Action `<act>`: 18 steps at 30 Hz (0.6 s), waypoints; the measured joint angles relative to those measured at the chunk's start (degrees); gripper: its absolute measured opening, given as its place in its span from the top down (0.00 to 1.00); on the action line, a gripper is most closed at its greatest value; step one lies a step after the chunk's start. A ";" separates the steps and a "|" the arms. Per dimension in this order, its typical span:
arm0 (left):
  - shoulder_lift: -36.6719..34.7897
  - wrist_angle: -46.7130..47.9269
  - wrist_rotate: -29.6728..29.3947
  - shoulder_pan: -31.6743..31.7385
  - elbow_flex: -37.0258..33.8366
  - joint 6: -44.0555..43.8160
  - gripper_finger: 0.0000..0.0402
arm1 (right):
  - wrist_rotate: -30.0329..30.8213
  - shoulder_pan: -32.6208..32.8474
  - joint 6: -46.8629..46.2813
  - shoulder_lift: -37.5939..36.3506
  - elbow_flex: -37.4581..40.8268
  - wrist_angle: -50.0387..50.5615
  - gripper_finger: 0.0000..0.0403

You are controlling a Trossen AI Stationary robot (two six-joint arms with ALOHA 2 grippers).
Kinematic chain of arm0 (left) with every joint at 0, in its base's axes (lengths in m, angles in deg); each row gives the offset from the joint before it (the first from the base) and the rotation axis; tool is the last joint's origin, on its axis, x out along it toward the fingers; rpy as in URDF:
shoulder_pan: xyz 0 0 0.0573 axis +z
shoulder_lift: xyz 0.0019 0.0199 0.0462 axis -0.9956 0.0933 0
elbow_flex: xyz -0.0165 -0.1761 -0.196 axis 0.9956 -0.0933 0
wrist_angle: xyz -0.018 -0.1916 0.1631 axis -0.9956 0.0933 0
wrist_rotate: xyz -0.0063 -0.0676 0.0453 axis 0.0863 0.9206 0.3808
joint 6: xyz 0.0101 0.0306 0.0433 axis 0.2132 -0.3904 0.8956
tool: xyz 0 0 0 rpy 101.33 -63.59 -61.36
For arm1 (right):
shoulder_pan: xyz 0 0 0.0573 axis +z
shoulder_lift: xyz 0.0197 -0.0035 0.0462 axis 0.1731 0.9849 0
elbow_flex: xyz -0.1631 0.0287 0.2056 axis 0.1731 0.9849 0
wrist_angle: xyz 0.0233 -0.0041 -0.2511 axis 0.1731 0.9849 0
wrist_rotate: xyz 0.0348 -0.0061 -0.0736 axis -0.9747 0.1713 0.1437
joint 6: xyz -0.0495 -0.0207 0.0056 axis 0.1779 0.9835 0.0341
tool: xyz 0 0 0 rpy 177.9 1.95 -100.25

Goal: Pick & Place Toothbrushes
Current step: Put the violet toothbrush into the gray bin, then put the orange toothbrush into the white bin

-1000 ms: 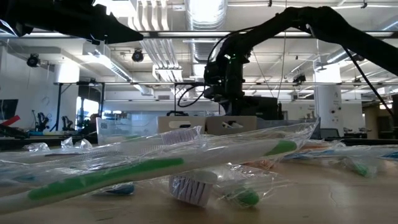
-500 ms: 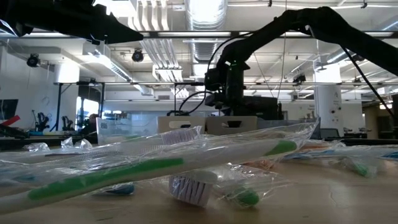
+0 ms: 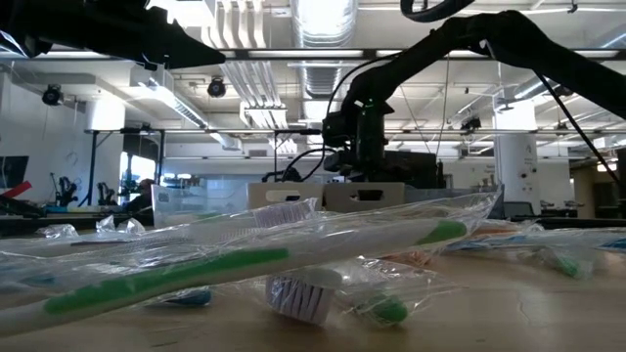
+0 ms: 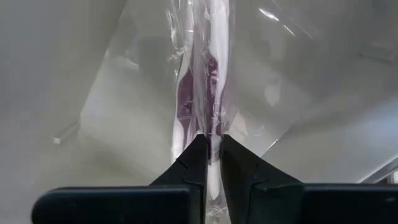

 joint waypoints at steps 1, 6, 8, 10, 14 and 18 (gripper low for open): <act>-0.02 -0.02 0.00 -0.02 0.00 0.02 0.58 | -0.02 0.00 0.00 0.00 0.00 -0.12 0.93; -0.01 -0.01 0.00 0.00 0.00 0.00 0.58 | 0.00 0.02 0.99 0.00 -0.03 -0.66 0.84; -0.02 -0.02 0.00 0.00 0.00 0.01 0.58 | -0.02 0.02 1.62 0.00 -0.38 -0.62 0.80; -0.01 -0.01 0.00 0.00 0.00 0.00 0.58 | -0.30 0.02 2.20 -0.05 -1.06 -0.31 0.75; -0.02 0.00 0.00 0.00 0.00 0.00 0.58 | -0.55 0.04 2.39 -0.72 -2.64 1.33 0.66; -0.02 0.00 0.00 0.00 0.00 0.00 0.58 | -0.57 0.04 2.37 -2.01 -3.56 2.72 0.59</act>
